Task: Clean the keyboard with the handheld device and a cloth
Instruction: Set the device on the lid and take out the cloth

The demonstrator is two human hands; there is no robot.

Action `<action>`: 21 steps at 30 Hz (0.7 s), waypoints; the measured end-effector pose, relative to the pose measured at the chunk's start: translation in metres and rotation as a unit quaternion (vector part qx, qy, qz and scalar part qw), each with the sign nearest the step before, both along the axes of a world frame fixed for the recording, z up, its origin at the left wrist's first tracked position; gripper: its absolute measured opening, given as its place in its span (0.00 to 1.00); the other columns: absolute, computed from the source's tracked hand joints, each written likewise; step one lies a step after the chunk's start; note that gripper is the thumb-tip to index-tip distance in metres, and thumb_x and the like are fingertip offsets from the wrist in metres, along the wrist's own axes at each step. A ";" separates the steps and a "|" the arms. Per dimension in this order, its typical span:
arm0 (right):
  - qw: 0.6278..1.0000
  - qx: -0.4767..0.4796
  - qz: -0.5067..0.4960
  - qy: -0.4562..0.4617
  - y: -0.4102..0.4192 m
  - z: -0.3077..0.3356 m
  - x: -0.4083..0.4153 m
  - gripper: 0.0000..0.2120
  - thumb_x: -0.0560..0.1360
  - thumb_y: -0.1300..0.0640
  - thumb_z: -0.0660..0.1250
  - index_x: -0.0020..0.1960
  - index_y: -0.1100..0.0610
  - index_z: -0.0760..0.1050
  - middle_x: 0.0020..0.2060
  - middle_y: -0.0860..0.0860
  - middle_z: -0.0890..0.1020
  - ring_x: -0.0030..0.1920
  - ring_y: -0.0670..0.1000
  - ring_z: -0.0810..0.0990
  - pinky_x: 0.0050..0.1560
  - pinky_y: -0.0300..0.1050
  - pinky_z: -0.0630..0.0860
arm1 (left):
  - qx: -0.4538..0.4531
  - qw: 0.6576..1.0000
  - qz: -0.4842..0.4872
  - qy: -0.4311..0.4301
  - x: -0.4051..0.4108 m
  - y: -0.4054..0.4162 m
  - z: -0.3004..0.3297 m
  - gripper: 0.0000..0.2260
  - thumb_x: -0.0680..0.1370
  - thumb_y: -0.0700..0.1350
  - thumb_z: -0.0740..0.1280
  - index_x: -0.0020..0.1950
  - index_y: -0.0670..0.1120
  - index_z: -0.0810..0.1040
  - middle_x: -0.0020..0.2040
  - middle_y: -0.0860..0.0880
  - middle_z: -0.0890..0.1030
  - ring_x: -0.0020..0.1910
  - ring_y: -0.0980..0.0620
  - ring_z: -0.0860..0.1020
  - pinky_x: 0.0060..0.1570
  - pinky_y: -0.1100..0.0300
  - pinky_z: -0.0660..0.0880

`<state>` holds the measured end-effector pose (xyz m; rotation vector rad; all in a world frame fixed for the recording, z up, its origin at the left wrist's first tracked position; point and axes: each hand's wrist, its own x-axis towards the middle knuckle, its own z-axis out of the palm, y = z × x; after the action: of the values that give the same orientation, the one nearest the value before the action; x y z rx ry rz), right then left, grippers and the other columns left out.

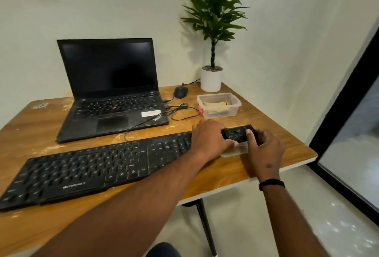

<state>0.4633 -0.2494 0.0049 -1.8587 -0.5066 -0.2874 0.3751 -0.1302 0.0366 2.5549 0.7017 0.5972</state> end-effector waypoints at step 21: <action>0.994 -0.102 -0.025 0.018 0.010 -0.005 0.008 0.16 0.77 0.56 0.70 0.64 0.59 0.79 0.59 0.58 0.82 0.60 0.58 0.78 0.66 0.53 0.72 | 0.040 0.993 -0.033 0.104 0.018 0.016 -0.009 0.24 0.73 0.64 0.73 0.64 0.52 0.80 0.61 0.49 0.79 0.63 0.46 0.71 0.61 0.47 0.64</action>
<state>0.4715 -0.2389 0.0003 -2.0729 -0.4804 -0.2425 0.3934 -0.1146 0.0280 2.7299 0.6707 0.3455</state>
